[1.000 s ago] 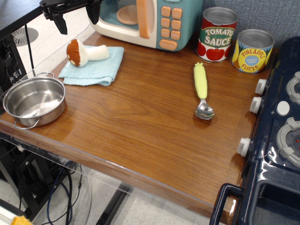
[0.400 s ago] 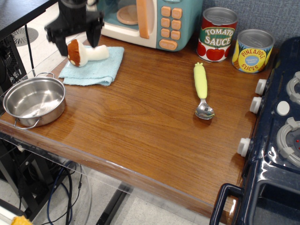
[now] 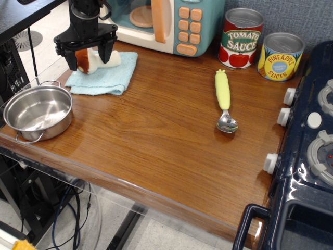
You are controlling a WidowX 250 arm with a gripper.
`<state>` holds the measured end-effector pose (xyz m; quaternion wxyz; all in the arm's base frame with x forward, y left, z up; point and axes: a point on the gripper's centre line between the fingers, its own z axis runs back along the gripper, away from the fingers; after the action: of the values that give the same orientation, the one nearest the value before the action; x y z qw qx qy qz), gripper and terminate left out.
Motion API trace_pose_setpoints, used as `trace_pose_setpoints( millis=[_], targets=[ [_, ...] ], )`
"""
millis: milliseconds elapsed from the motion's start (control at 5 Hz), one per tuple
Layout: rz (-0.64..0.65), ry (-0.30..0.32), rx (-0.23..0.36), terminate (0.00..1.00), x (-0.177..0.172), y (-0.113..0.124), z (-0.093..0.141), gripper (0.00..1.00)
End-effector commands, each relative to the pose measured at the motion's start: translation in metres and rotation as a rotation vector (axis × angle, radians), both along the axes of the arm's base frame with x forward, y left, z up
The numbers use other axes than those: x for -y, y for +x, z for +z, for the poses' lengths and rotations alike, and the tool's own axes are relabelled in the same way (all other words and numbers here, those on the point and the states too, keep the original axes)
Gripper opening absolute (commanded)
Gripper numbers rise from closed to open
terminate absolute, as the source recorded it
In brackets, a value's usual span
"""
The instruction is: Pick up the white item and move it to the right of the pan
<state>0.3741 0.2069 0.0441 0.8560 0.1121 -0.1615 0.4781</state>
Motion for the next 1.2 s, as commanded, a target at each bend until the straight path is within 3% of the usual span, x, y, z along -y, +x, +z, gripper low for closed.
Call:
trace_pose_setpoints(
  millis=[0, 400, 1000],
  targets=[
    [0.007, 0.015, 0.029, 0.00, -0.014, 0.006, 0.014, 0.00],
    [0.010, 0.020, 0.019, 0.00, -0.013, 0.005, 0.014, 0.00],
    [0.041, 0.021, 0.095, 0.00, 0.014, -0.006, 0.069, 0.00]
  ],
)
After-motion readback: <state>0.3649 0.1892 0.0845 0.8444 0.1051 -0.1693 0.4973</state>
